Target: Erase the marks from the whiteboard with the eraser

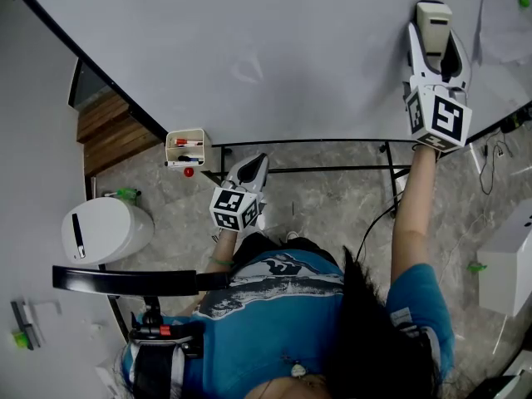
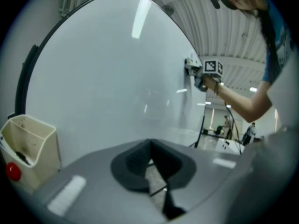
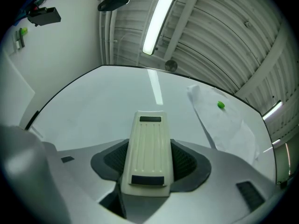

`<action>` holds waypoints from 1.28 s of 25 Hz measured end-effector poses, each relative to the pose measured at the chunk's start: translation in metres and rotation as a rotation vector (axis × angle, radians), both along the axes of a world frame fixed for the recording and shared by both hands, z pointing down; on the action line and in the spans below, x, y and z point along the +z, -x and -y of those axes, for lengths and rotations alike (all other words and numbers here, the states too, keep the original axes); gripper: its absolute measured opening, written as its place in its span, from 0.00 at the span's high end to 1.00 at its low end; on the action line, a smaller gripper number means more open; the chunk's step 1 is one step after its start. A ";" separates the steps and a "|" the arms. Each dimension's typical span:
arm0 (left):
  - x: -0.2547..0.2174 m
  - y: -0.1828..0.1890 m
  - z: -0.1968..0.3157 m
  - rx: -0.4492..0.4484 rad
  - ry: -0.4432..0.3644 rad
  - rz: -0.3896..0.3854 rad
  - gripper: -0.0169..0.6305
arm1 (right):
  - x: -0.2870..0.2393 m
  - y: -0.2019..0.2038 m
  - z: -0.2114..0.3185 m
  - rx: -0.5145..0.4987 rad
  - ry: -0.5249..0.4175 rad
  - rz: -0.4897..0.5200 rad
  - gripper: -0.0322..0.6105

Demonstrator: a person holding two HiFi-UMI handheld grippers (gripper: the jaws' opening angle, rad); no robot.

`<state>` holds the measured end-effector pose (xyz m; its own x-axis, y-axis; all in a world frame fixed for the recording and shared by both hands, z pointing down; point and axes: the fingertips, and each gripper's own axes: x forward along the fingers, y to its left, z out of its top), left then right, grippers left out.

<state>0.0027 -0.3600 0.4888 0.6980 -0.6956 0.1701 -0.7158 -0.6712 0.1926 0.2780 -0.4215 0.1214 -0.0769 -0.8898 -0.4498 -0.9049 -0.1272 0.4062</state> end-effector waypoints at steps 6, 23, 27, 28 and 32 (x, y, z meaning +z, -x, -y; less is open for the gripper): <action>0.003 0.004 -0.001 -0.007 0.002 0.001 0.97 | 0.007 0.015 0.004 0.011 0.021 -0.012 0.54; -0.002 0.043 -0.024 -0.067 -0.002 -0.008 0.97 | 0.101 0.211 0.018 -0.073 0.167 -0.293 0.54; -0.001 0.063 -0.029 -0.098 0.000 -0.010 0.97 | 0.151 0.259 0.022 -0.096 0.216 -0.396 0.54; 0.000 0.068 -0.031 -0.106 0.000 -0.011 0.97 | 0.164 0.270 0.022 -0.100 0.229 -0.426 0.54; -0.001 0.087 -0.036 -0.126 -0.003 -0.012 0.97 | 0.208 0.301 0.025 -0.131 0.292 -0.483 0.54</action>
